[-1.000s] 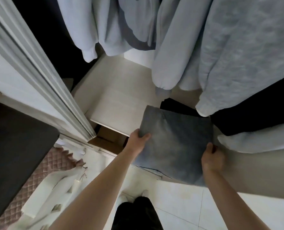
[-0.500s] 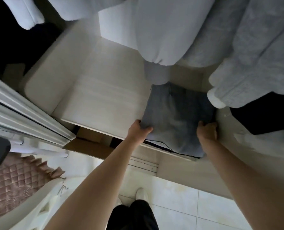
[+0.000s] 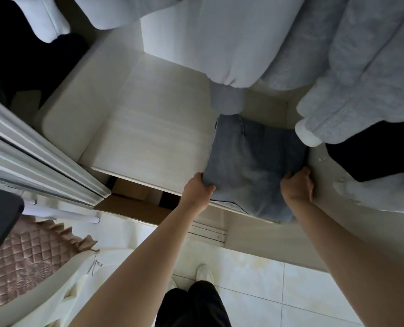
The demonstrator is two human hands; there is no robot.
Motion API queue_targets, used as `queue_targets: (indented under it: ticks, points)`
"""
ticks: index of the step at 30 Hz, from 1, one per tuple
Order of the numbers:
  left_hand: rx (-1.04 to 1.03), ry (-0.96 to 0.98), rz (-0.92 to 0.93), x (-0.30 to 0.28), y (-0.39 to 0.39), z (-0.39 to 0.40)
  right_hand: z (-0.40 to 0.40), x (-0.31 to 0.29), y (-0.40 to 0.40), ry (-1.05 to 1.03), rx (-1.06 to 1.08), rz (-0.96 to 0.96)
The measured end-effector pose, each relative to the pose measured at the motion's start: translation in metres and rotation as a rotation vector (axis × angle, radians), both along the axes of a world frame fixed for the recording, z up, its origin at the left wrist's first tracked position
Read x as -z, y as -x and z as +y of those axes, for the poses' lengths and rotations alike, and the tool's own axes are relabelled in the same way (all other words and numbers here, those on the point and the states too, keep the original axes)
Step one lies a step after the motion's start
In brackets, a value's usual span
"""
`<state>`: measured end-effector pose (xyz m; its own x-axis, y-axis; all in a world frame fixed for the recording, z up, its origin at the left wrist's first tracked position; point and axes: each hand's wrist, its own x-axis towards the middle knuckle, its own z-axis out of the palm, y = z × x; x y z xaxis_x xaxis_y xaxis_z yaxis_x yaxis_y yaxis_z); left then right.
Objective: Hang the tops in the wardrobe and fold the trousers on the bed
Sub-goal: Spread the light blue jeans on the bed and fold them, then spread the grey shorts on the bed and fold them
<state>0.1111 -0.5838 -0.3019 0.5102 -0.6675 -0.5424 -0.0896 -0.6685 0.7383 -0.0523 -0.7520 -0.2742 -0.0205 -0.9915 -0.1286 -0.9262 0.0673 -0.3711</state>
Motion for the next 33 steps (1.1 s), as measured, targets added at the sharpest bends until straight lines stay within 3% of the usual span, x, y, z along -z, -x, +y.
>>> queue_targets:
  ticks: [5, 11, 17, 24, 33]
  points:
    - [0.050, -0.027, -0.027, -0.014, 0.008, 0.018, 0.018, -0.016, 0.008, 0.052, -0.172, 0.024]
    - [-0.021, 0.008, 0.055, -0.056, 0.010, 0.061, 0.068, -0.046, 0.012, 0.026, -0.310, -0.098]
    - [-0.256, 0.041, 0.058, -0.106, 0.027, 0.121, 0.129, -0.094, 0.007, -0.126, -0.455, -0.179]
    - [-0.508, 0.081, -0.023, -0.159, 0.090, 0.191, 0.189, -0.123, 0.019, -0.184, -0.820, -0.236]
    - [-1.100, 0.092, -0.139, -0.196, 0.247, 0.266, 0.264, -0.152, 0.076, -0.406, -1.367, -0.309]
